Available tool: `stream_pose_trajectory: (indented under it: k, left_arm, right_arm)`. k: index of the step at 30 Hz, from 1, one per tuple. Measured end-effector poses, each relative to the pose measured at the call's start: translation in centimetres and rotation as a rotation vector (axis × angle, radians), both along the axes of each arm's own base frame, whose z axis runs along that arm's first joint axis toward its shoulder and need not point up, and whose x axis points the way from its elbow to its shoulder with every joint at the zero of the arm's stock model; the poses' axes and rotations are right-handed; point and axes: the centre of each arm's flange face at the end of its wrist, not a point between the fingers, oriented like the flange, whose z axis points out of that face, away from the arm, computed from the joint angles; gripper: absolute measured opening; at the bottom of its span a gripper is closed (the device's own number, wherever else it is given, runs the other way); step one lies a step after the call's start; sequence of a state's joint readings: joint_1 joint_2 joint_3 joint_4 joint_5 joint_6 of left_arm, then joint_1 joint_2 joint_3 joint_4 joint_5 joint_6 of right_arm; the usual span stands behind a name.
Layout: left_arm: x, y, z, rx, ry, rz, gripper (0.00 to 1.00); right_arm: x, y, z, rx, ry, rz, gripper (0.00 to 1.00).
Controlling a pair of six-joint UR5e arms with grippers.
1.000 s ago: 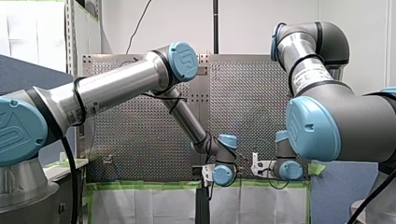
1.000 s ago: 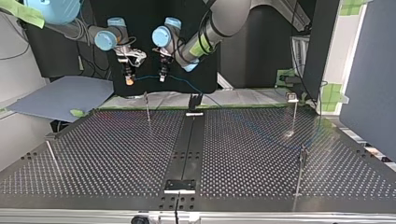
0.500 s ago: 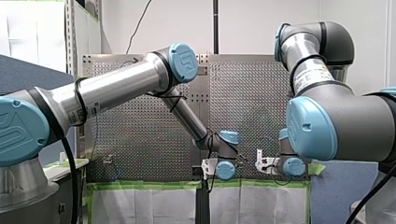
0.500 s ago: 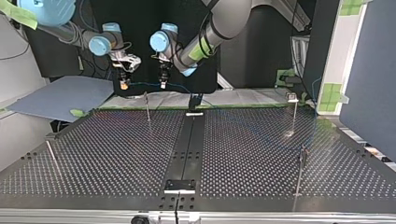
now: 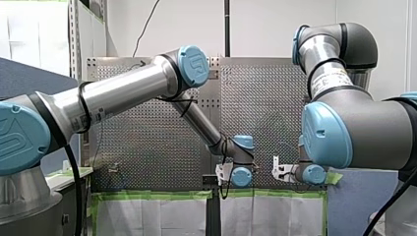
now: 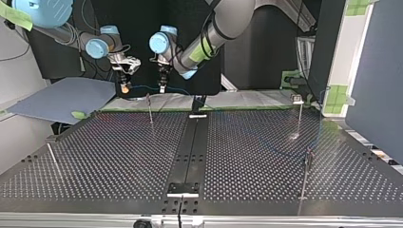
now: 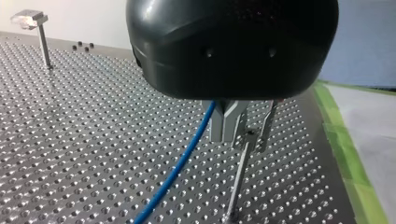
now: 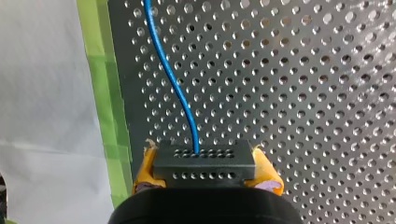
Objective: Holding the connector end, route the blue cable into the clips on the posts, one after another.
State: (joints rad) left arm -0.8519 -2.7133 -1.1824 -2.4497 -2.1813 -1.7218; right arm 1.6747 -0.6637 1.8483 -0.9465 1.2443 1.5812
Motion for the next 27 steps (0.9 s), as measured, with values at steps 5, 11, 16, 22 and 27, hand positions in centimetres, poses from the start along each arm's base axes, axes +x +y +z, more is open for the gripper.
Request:
stream_pose_trajectory:
  k: [5,11,16,22,27]
  left_arm:
    - [0.2,-0.4,-1.1,0.018,0.012,-0.003,0.02]
    - [0.8,-0.4,-3.1,0.044,0.04,-0.006,0.02]
    - [1.6,-1.3,-3.8,0.036,0.036,-0.018,0.02]
    - [3.0,-2.4,-2.3,0.001,0.005,-0.023,0.02]
    - [3.8,-2.9,-1.4,-0.016,-0.01,-0.022,0.02]
  right_arm:
    - [0.0,0.0,0.0,0.001,-0.006,0.011,0.0]
    - [-0.7,-0.3,0.0,0.001,-0.009,-0.009,0.0]
    - [-1.7,-1.1,0.1,-0.006,-0.013,-0.029,0.0]
    - [-2.4,-2.2,0.5,-0.017,-0.021,-0.04,0.0]
    - [-2.5,-2.7,0.7,-0.022,-0.024,-0.035,0.0]
